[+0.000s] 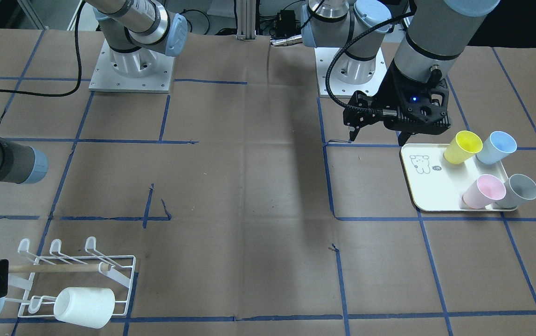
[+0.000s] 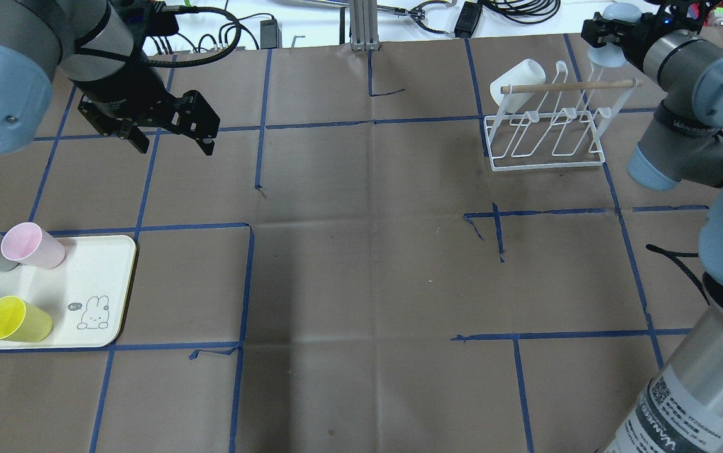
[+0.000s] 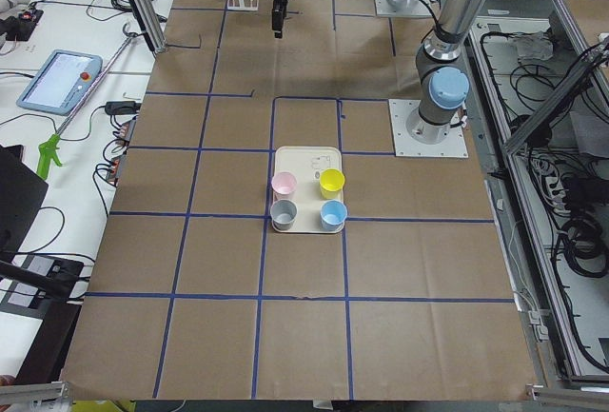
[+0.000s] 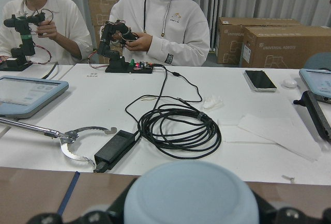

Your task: Transfer IKEA cup to right arm and place on rack

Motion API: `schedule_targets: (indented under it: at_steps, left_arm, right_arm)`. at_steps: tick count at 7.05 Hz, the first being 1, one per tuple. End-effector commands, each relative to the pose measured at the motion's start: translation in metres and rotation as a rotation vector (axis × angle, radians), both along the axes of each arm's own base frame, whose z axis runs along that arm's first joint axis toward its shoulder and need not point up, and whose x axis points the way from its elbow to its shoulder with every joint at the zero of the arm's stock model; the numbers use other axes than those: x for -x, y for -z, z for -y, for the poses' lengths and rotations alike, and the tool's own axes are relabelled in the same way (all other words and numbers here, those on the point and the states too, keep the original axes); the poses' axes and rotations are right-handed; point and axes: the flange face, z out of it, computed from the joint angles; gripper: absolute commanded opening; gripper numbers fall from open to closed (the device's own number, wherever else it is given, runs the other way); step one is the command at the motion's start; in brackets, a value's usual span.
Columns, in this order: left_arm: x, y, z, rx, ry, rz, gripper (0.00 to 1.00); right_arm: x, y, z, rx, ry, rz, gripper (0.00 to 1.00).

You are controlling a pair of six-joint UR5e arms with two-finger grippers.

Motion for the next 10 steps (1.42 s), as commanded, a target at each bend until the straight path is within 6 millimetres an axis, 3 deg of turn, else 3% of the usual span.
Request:
schedule_targets:
  at_steps: [1,4,5,6,7,9,10]
  left_arm:
    - [-0.001,-0.002,0.001,0.011,-0.002,0.0,0.99]
    - [-0.003,-0.009,0.006,0.017,-0.017,0.025,1.0]
    - [-0.004,-0.008,0.007,0.017,-0.02,0.069,1.0]
    - [-0.002,-0.006,0.007,0.015,-0.052,0.055,1.0]
    - [-0.001,-0.007,0.008,0.018,-0.072,0.048,1.0]
    - [0.005,-0.008,0.007,0.019,-0.088,0.001,1.0]
    - [0.005,-0.008,0.007,0.019,-0.09,0.005,1.0]
  right_arm:
    - [0.001,0.024,0.001,0.014,0.003,-0.005,0.09]
    - [-0.003,0.026,-0.001,0.019,0.003,-0.003,0.1]
    - [-0.006,0.033,-0.008,-0.001,0.002,0.007,0.24]
    - [-0.008,0.031,-0.011,-0.002,0.004,0.019,0.92]
    - [-0.007,0.031,-0.01,-0.015,0.028,0.063,0.99]
    - [-0.006,0.022,-0.01,-0.002,0.031,0.059,1.0]
    - [-0.007,-0.003,-0.014,0.03,0.036,0.03,1.0]
